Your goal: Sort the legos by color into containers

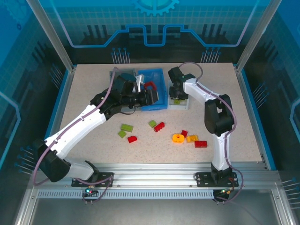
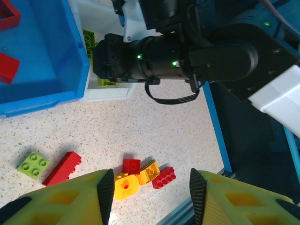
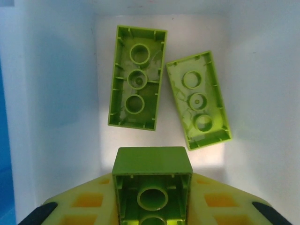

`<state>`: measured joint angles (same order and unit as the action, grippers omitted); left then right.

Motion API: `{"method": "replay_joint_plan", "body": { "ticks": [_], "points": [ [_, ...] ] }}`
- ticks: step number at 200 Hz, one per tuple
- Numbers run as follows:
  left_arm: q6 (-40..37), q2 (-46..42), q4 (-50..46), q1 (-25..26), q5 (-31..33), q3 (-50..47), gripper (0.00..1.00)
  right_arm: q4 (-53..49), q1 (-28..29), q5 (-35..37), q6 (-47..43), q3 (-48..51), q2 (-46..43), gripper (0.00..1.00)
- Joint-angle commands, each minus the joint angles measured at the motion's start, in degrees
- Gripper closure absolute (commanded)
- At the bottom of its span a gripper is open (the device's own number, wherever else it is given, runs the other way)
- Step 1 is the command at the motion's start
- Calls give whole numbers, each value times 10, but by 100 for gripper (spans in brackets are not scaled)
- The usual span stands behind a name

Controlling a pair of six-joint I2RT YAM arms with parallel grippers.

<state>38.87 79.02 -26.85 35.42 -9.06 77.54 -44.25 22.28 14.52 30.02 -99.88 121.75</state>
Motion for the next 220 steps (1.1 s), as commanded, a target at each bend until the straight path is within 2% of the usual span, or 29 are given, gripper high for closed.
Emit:
{"method": "replay_joint_plan", "body": {
  "ticks": [1, 41, 73, 89, 110, 145, 184, 220],
  "points": [
    [4, -2, 26, 2, -17, -8, 51, -7, -13, -27, 9, -28, 17, 69],
    [7, -6, 25, 3, -18, -14, 51, -1, -19, -61, 16, -31, 34, 66],
    [8, -12, 25, 5, -16, -18, 51, 4, -21, -60, 19, -20, 16, 49],
    [8, -13, 22, 7, -17, -20, 51, 6, -21, -56, 17, -15, -3, 46],
    [9, -18, 21, 7, -15, -25, 51, 6, -20, -50, 12, -13, -31, 46],
    [14, -29, 11, 14, -5, -38, 51, 12, -16, -38, 3, 7, -106, 54],
    [12, -43, -9, 34, 19, -67, 52, 23, 1, -20, -1, 69, -228, 56],
    [6, -75, -49, 45, 52, -101, 52, 17, 36, -5, 3, 167, -366, 56]
  ]
}}
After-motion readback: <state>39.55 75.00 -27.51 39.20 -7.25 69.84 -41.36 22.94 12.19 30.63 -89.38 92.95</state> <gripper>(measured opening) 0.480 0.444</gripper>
